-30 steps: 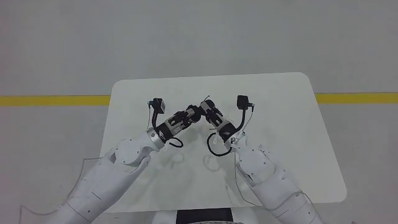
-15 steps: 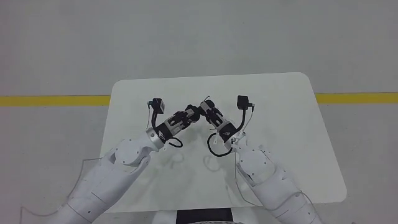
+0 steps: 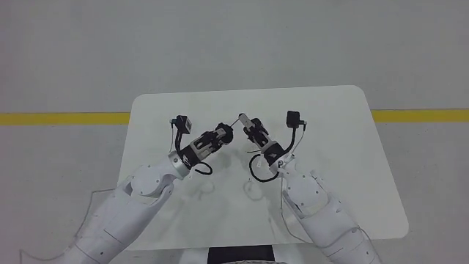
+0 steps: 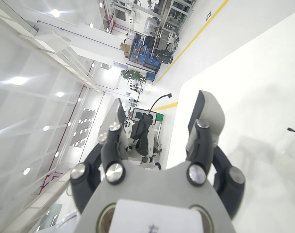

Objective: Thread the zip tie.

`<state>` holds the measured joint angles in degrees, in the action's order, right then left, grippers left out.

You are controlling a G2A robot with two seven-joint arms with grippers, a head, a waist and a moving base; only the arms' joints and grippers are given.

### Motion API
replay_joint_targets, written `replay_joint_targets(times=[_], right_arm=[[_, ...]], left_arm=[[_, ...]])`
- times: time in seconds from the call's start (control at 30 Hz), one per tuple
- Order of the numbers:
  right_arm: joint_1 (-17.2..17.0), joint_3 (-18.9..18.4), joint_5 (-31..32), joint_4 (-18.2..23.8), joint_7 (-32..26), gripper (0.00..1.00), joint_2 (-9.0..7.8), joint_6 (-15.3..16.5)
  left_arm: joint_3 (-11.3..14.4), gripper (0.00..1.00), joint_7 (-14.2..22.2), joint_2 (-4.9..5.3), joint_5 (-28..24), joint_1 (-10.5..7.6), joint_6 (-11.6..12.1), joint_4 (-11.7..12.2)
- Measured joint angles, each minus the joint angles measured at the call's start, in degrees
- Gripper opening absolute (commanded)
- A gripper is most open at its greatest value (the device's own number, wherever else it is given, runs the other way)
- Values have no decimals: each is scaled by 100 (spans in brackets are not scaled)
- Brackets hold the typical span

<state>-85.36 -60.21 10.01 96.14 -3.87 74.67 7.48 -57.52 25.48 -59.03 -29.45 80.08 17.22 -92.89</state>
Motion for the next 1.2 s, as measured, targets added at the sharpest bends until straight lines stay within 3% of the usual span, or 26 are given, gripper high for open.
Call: replay_joint_targets(times=[0.2,0.33,0.4,0.83,0.97,1.2], right_arm=[[51,-347,-627,-141,-946,100,-71,382],[125,-528,-996,-303,-1662,100,-118,464],[126,-531,-1008,-303,-1698,100,-119,465],[80,-535,-1087,-432,-1837,100,-116,458],[206,-662,-2382,-819,-2854,100,-137,498],[696,-518,-3788,-1538,-4770,100,-138,280]], left_arm=[[-286,0,1054,86,-593,117,-155,-29],[-534,0,1632,151,-797,178,-191,88],[-604,0,1914,165,-970,184,-162,153],[-608,0,1923,164,-1060,189,-230,150],[-793,0,2821,221,-1556,228,-455,319],[-906,0,4022,270,-1994,151,-728,768]])
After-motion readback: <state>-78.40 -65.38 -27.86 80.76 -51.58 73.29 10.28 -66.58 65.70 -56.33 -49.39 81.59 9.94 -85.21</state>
